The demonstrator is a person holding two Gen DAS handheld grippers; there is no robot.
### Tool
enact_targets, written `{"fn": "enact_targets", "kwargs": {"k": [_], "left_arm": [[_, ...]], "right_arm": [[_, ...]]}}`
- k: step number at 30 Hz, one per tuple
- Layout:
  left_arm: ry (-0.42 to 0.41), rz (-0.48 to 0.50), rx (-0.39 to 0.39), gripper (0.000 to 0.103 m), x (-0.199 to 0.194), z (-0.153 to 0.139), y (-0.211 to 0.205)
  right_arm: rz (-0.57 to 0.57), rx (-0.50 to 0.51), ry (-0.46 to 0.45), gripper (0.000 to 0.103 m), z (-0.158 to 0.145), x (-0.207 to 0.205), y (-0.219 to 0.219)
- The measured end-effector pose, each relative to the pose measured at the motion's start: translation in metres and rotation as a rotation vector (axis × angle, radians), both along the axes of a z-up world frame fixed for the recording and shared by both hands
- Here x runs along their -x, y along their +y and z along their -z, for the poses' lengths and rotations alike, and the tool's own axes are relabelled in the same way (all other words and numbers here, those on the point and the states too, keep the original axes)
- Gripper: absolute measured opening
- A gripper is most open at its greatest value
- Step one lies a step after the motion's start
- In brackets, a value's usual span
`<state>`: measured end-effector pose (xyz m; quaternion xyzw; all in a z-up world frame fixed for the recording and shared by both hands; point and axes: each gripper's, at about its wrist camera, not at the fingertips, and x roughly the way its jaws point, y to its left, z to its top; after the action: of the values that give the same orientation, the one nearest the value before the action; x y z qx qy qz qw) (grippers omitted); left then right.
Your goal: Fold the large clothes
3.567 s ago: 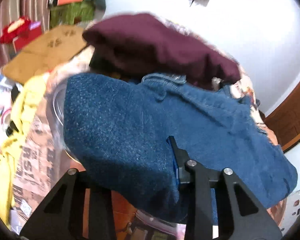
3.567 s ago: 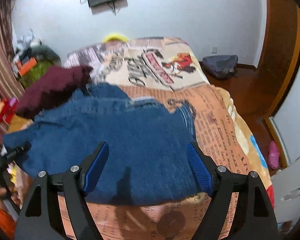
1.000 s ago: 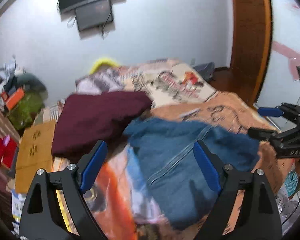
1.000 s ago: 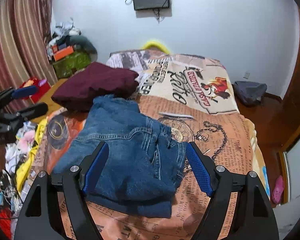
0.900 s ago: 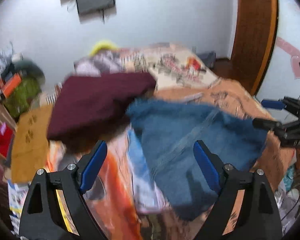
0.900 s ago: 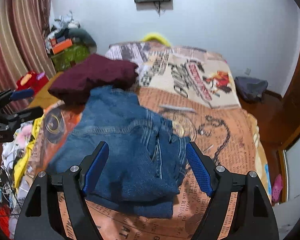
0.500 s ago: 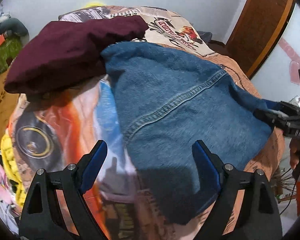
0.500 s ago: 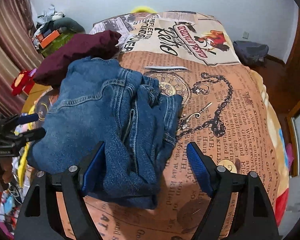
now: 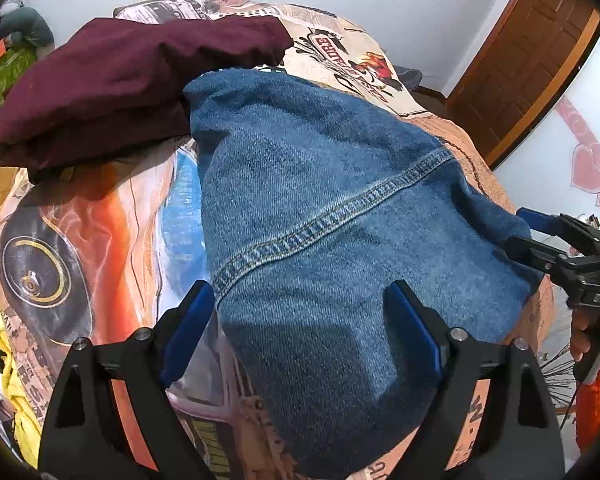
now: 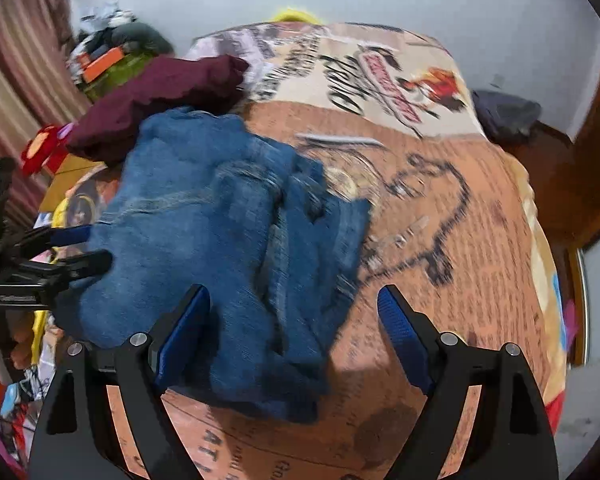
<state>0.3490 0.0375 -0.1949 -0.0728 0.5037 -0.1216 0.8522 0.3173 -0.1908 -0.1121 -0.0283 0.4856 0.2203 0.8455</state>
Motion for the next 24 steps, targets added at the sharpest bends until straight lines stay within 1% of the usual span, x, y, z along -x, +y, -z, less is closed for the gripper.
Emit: {"fn": "enact_targets", "kwargs": {"k": [2,4,6,9,10,11,13,15,17,20,24], "left_arm": [[0.008,-0.011,0.011,0.09,-0.005,0.0,0.002],[0.027,-0.023,0.023,0.09,-0.013,0.005,0.003],[0.065,-0.033,0.055,0.09,-0.021,0.012,0.006],[0.136,-0.053,0.161,0.09,-0.034,0.025,0.016],[0.152,-0.053,0.188,0.091,-0.037,0.028,0.019],[0.169,-0.054,0.215,0.091,-0.04,0.032,0.021],[0.198,-0.051,0.262,0.091,-0.045,0.038,0.024],[0.241,-0.046,0.322,0.091,-0.053,0.046,0.029],[0.278,-0.051,0.372,0.091,-0.061,0.053,0.033],[0.294,-0.05,0.408,0.091,-0.071,0.056,0.036],[0.291,-0.03,0.408,0.091,-0.081,0.056,0.033]], "right_arm": [[-0.024,-0.027,0.013,0.084,-0.001,-0.007,0.005],[-0.035,-0.056,0.045,0.084,0.003,-0.018,0.01],[-0.028,-0.045,0.08,0.084,0.011,-0.03,0.013],[-0.01,-0.017,0.122,0.084,0.027,-0.043,0.01],[-0.009,-0.028,0.145,0.084,0.033,-0.046,0.006],[-0.014,-0.053,0.165,0.084,0.035,-0.047,0.003],[-0.001,-0.15,0.249,0.087,0.046,-0.056,-0.01],[0.007,-0.212,0.313,0.089,0.055,-0.063,-0.017],[-0.007,-0.237,0.336,0.089,0.057,-0.067,-0.016],[-0.03,-0.236,0.357,0.091,0.058,-0.072,-0.012],[-0.025,-0.268,0.415,0.092,0.066,-0.084,-0.009]]}}
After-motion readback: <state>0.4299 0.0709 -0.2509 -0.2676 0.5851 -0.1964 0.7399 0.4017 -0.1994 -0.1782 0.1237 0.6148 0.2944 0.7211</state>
